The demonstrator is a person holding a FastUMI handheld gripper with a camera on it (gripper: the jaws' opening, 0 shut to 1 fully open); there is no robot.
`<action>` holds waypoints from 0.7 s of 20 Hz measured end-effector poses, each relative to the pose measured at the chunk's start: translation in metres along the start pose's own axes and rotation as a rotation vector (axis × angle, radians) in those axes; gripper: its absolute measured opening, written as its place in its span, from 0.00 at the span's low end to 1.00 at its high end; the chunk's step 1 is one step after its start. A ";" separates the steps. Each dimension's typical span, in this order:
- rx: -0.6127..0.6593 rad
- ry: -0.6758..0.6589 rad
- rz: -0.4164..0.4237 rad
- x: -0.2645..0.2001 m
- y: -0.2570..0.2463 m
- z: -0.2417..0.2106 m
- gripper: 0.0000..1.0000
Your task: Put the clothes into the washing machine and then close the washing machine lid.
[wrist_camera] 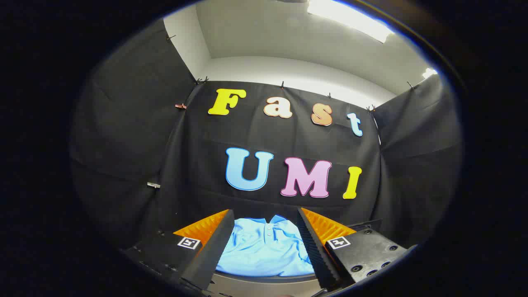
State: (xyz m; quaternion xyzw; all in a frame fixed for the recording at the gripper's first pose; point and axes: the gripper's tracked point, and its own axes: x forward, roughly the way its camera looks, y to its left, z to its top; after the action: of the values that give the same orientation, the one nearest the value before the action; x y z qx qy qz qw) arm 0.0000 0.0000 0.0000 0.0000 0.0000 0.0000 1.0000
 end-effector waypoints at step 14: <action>-0.012 0.018 -0.025 0.005 -0.006 -0.007 0.95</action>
State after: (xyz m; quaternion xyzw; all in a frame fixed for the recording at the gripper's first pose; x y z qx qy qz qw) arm 0.0046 -0.0063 -0.0069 -0.0062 0.0090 -0.0125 0.9999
